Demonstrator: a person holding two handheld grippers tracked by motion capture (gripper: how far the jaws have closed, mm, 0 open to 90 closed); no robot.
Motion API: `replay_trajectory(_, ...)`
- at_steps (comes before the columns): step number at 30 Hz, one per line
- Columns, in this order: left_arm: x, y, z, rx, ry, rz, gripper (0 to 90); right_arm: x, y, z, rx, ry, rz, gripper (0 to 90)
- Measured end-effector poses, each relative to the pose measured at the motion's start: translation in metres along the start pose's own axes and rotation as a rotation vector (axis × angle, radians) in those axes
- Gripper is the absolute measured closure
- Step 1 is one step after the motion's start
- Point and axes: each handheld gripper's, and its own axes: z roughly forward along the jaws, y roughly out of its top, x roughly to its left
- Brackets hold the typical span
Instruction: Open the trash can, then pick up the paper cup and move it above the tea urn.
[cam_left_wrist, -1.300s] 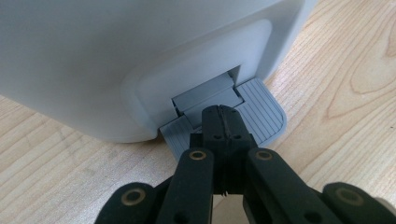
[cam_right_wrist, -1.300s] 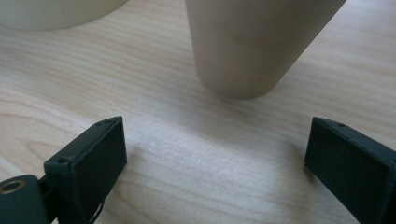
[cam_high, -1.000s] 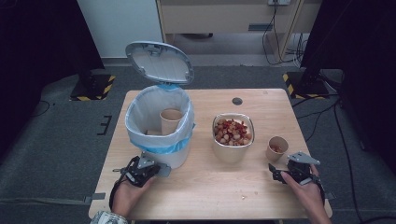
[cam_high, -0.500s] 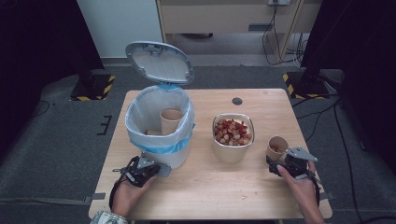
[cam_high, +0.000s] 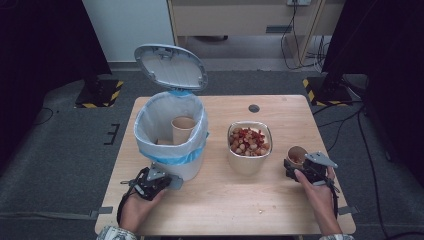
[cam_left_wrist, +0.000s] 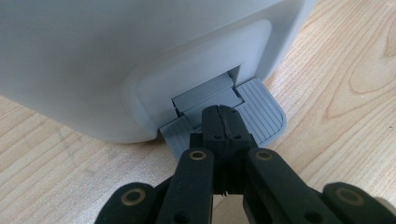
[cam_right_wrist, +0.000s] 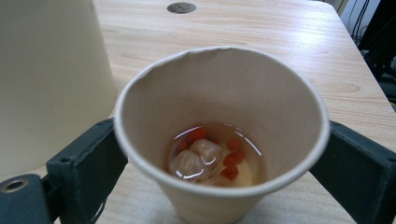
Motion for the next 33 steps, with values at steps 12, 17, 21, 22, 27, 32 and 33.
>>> replay_trajectory(12, 0.000, 0.000, 0.000, -0.001, -0.001, 0.001, 89.8, 0.000, 0.005, 0.009, -0.006, 0.006, 0.003, 9.9)
replay_trajectory(17, 0.000, 0.000, 0.000, -0.003, -0.002, 0.000, 89.8, -0.002, 0.005, 0.010, -0.013, 0.007, 0.014, 13.0)
replay_trajectory(21, 0.000, 0.000, 0.000, -0.001, -0.001, 0.002, 89.8, -0.003, 0.004, 0.013, -0.012, 0.022, 0.028, 16.6)
replay_trajectory(22, 0.000, 0.000, 0.000, -0.001, -0.001, 0.003, 89.8, -0.003, 0.005, 0.014, -0.013, 0.026, 0.023, 18.4)
replay_trajectory(27, 0.000, 0.000, 0.000, -0.003, -0.003, 0.000, 89.8, -0.003, 0.005, 0.015, -0.018, 0.037, 0.003, 24.2)
replay_trajectory(32, 0.000, 0.000, 0.000, -0.003, -0.004, 0.000, 89.8, -0.008, 0.004, 0.014, -0.030, 0.071, 0.014, 27.3)
replay_trajectory(33, 0.000, 0.000, 0.000, -0.003, -0.004, -0.001, 89.8, -0.009, 0.004, 0.013, -0.036, 0.078, 0.016, 27.9)
